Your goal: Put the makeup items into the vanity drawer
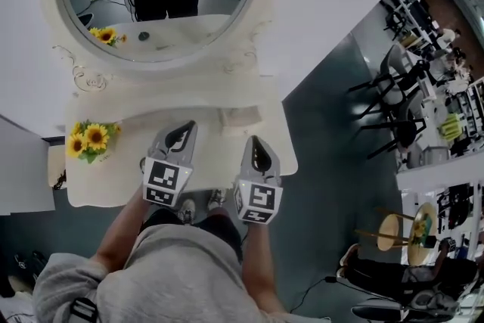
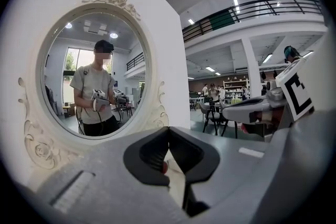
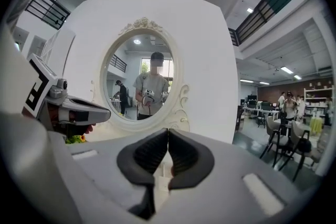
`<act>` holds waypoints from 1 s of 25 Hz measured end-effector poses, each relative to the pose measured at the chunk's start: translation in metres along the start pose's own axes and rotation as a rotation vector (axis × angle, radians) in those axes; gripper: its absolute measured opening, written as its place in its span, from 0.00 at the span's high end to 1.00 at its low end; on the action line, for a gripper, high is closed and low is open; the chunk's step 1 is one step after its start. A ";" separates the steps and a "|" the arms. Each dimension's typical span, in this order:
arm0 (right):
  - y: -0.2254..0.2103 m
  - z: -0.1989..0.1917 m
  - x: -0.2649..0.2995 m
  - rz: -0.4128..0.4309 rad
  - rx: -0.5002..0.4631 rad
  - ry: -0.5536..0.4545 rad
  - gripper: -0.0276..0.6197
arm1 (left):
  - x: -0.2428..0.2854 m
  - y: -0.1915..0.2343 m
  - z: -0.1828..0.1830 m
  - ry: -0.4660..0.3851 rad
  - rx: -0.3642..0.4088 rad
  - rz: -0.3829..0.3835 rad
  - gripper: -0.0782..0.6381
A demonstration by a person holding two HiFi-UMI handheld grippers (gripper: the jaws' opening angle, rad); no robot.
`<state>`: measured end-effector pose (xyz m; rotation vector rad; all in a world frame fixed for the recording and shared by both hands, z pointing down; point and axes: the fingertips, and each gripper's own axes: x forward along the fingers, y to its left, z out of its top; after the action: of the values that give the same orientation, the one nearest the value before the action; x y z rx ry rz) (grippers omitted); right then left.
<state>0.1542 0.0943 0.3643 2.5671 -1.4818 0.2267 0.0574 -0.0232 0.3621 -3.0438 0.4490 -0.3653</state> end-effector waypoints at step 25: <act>0.099 0.005 0.056 0.297 -0.054 0.026 0.95 | -0.050 0.079 -0.042 0.086 -0.095 0.244 0.88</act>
<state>0.0963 -0.0026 0.3780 2.2856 -1.8290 0.2526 -0.0211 -0.0845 0.3859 -3.0206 0.8562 -0.4747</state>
